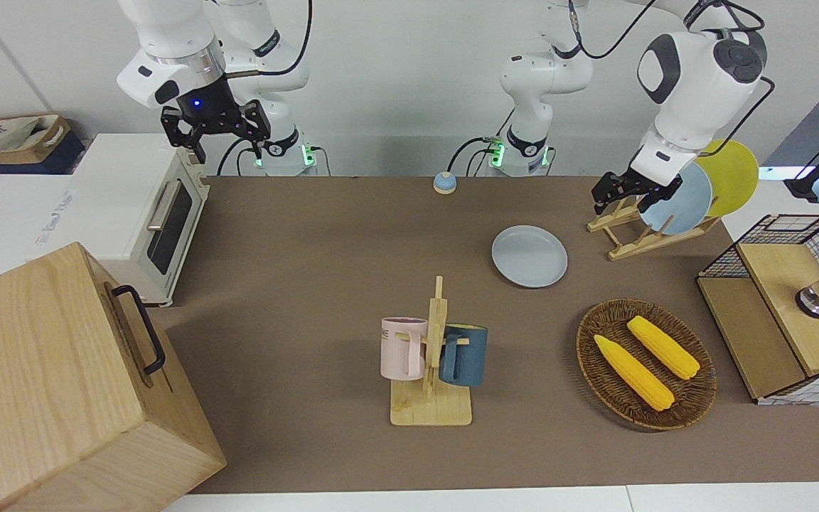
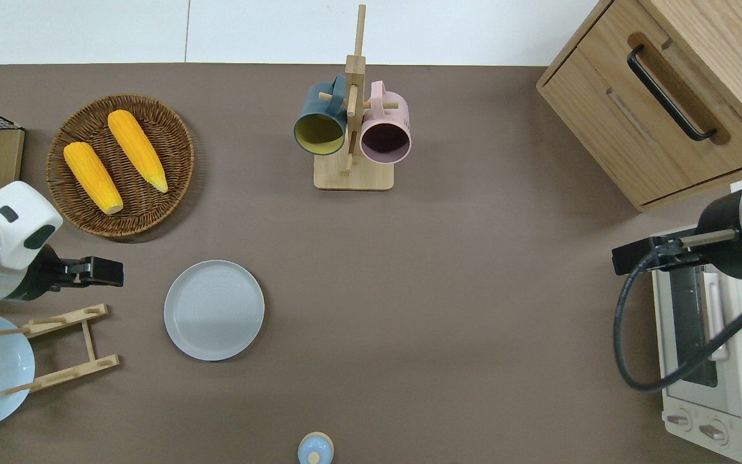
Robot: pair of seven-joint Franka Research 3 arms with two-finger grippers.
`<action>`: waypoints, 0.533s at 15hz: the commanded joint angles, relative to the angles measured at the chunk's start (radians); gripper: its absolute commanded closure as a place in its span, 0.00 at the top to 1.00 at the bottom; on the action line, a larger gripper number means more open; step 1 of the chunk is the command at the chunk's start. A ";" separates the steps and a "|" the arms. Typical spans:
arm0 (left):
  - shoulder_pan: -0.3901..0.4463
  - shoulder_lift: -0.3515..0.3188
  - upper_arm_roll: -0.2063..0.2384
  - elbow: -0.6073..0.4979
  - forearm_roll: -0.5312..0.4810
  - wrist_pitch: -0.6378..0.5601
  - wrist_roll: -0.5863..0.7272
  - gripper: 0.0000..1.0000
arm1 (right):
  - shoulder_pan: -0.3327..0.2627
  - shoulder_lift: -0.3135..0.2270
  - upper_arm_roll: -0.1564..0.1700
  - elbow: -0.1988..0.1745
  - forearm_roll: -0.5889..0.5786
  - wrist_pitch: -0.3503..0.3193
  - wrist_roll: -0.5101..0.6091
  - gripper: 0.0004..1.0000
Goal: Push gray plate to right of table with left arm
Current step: 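Lower the left gripper beside the gray plate's edge nearest the robot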
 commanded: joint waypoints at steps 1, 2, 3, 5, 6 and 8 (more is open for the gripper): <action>-0.003 -0.100 -0.006 -0.249 -0.021 0.189 -0.010 1.00 | -0.011 -0.008 0.006 -0.001 0.008 -0.012 -0.003 0.98; -0.005 -0.113 -0.009 -0.304 -0.021 0.240 -0.010 1.00 | -0.011 -0.008 0.004 -0.001 0.008 -0.012 -0.003 0.98; -0.005 -0.118 -0.012 -0.351 -0.021 0.287 -0.011 1.00 | -0.011 -0.008 0.006 0.001 0.008 -0.012 -0.003 0.98; -0.015 -0.117 -0.012 -0.435 -0.035 0.401 -0.015 1.00 | -0.011 -0.008 0.006 -0.001 0.008 -0.012 -0.001 0.98; -0.018 -0.117 -0.012 -0.478 -0.052 0.467 -0.021 1.00 | -0.011 -0.008 0.006 -0.001 0.008 -0.012 -0.003 0.98; -0.020 -0.103 -0.012 -0.533 -0.057 0.559 -0.021 1.00 | -0.011 -0.008 0.006 -0.001 0.008 -0.012 -0.003 0.98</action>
